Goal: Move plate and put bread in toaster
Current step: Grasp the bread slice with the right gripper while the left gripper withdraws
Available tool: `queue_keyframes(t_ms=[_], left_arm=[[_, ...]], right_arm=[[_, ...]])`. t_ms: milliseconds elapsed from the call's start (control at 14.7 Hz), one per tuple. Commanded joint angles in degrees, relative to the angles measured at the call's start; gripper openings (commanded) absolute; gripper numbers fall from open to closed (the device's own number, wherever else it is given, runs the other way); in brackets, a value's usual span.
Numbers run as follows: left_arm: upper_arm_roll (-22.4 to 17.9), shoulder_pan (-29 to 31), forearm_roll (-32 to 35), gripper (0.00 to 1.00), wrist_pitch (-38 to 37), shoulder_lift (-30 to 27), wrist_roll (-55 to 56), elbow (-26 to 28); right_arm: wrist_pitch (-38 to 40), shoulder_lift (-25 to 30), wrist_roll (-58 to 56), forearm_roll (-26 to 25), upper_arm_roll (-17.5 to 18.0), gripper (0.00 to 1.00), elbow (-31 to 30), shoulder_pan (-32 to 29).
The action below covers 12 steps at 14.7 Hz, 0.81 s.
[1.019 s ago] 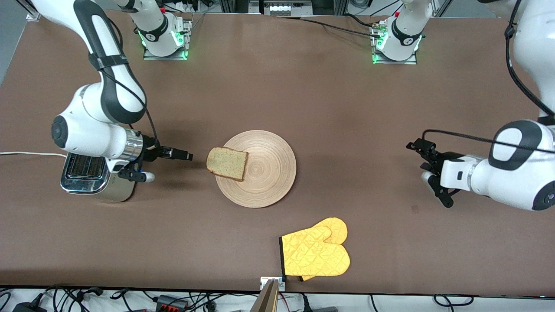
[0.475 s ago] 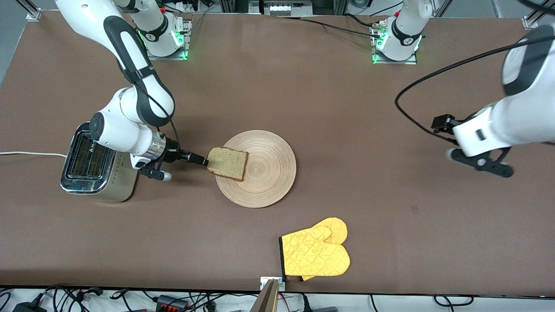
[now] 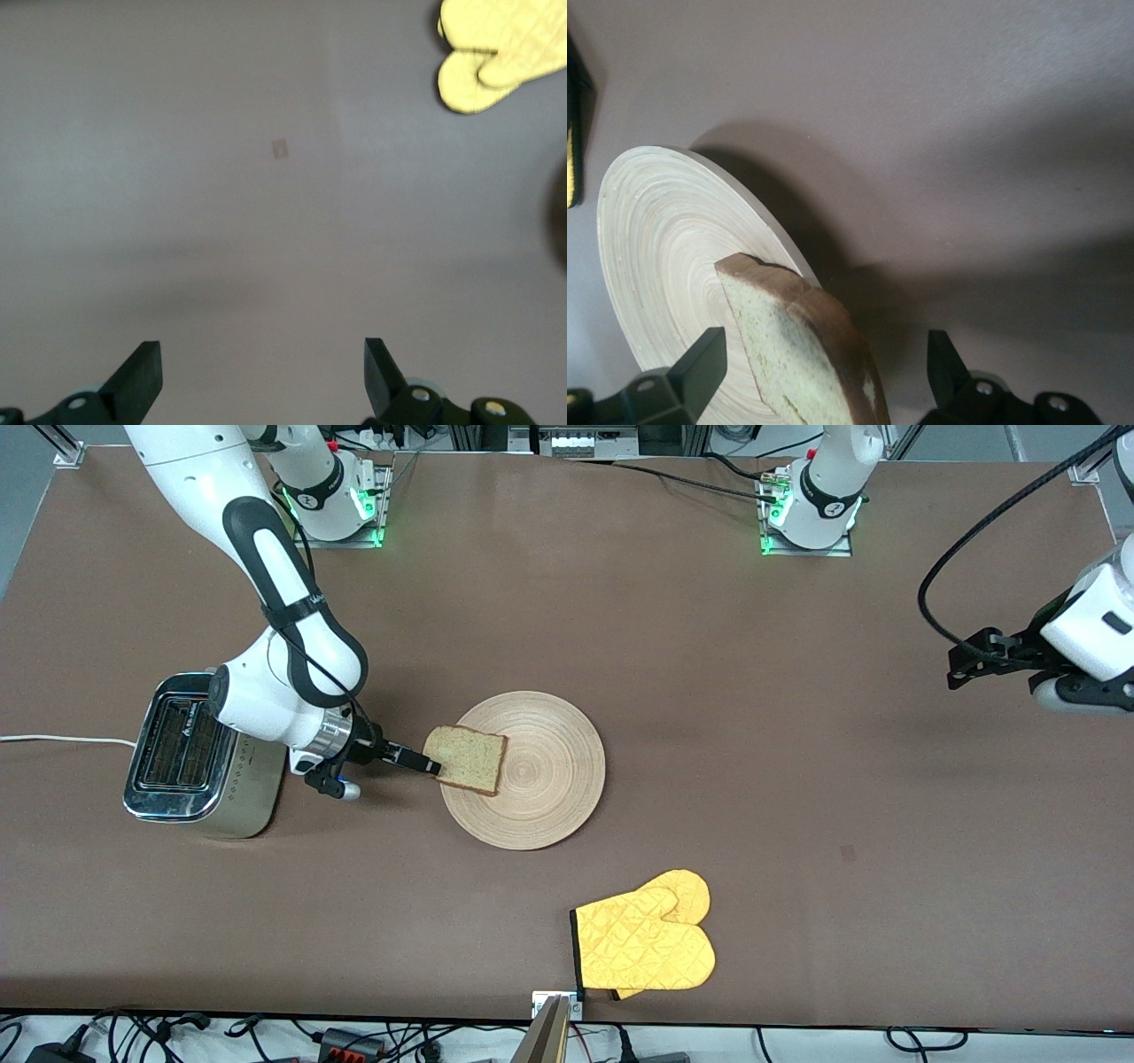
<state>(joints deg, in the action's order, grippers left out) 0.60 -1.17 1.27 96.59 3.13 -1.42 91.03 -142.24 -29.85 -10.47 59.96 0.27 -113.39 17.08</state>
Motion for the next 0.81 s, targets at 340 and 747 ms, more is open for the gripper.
queue_keyframes(t_ms=[340,747], left_arm=[[-1.0,-0.8,-1.1,1.00,3.5,-5.2,0.8,6.9],[-0.4,-0.8,-1.1,1.00,2.2,-5.1,1.2,6.9]], right_arm=[[-1.0,-0.2,-2.8,3.2,0.1,0.93,-0.5,0.8],[-0.8,-0.3,-2.7,3.3,0.3,0.56,-0.5,0.8]])
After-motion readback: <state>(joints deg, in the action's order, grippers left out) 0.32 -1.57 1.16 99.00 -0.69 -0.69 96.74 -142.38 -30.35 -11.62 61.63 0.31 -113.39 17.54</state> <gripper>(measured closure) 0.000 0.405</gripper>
